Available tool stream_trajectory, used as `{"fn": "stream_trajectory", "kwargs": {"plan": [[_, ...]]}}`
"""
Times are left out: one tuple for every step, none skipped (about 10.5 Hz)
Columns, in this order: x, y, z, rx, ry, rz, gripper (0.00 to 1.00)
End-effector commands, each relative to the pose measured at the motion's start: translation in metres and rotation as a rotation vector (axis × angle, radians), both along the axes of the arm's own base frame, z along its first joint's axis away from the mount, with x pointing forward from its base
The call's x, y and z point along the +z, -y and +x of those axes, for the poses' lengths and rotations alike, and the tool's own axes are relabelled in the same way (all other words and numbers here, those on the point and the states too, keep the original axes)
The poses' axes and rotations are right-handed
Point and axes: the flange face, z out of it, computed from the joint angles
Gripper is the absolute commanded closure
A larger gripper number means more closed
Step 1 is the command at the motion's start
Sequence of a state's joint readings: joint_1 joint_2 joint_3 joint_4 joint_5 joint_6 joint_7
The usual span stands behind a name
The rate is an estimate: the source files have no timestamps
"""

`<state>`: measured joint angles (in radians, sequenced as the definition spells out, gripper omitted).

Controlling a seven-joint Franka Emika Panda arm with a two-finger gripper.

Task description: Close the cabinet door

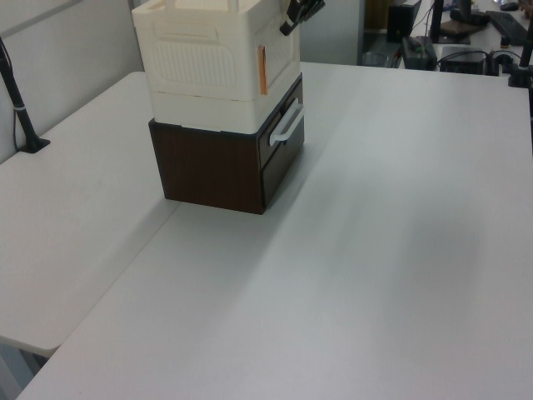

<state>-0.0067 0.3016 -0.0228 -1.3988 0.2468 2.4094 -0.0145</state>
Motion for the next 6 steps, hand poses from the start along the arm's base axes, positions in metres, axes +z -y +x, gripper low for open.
{"fn": "stream_trajectory", "kwargs": {"plan": [[-0.006, -0.006, -0.022, 0.057, -0.082, -0.096, 1.00], [-0.009, -0.008, -0.031, 0.079, -0.161, -0.139, 1.00], [-0.013, -0.012, -0.041, 0.105, -0.257, -0.177, 1.00], [-0.017, -0.019, -0.051, 0.130, -0.342, -0.217, 1.00], [-0.020, -0.026, -0.061, 0.152, -0.424, -0.258, 1.00], [-0.022, -0.029, -0.074, 0.167, -0.510, -0.293, 1.00]]}}
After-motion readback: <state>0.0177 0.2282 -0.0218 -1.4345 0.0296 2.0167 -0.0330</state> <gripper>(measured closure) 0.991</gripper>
